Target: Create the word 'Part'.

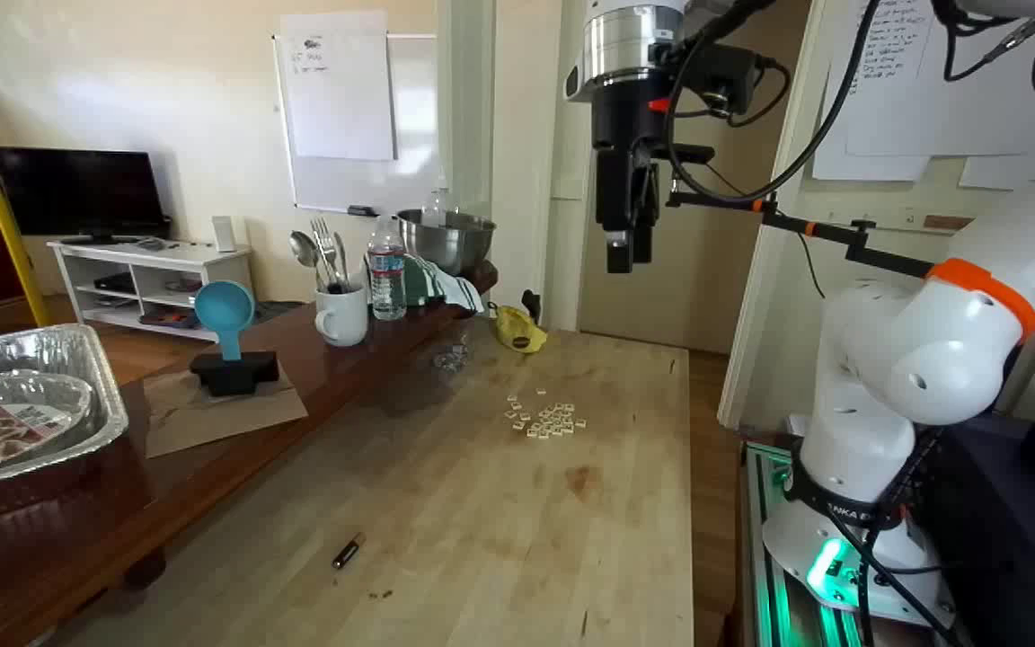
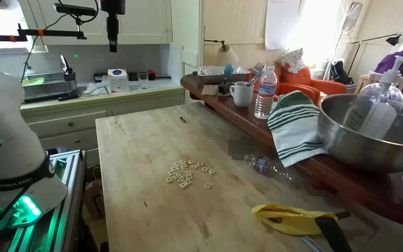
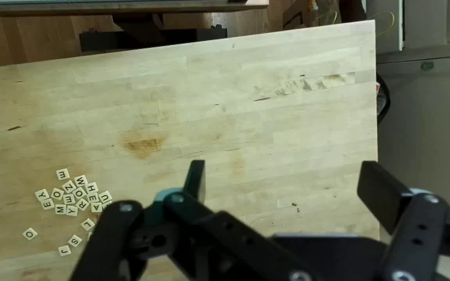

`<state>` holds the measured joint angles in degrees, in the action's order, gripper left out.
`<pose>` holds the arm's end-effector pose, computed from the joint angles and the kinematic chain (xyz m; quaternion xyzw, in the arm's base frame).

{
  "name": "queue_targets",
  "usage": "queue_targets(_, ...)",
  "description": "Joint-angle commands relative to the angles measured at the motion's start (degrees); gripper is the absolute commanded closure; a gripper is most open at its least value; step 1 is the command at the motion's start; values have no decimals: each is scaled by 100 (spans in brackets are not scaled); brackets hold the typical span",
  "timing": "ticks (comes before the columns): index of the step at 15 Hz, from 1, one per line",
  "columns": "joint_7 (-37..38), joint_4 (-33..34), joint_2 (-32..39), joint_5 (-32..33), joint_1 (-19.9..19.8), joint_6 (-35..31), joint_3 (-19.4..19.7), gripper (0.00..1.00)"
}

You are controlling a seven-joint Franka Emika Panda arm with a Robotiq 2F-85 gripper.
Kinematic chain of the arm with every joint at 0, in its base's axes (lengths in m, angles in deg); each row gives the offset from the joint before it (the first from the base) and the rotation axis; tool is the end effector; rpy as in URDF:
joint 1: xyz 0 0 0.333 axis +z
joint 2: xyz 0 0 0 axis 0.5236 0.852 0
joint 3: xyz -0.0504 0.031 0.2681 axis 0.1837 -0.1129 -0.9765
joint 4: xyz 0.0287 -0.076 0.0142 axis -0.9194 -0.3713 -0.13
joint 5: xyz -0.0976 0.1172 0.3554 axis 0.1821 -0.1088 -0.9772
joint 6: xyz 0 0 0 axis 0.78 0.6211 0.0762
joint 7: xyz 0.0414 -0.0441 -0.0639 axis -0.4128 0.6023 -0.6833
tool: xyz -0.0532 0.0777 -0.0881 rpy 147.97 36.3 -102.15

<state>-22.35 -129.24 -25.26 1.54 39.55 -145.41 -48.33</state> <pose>0.3244 0.1604 0.5315 -0.9961 0.0243 0.0646 0.0554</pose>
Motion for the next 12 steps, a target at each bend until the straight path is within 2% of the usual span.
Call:
queue_targets(1, -46, 21, -4, -38, -106, 31, -70, 0)
queue_targets(6, -46, 21, -4, -38, -106, 31, -70, 0)
queue_targets(8, -152, -127, 114, 227, -215, -140, -77, 0)
queue_targets(10, -438, -408, 154, 445, -296, -555, 12, 0)
queue_targets(12, -712, -822, 164, 689, -382, -1413, 99, 0)
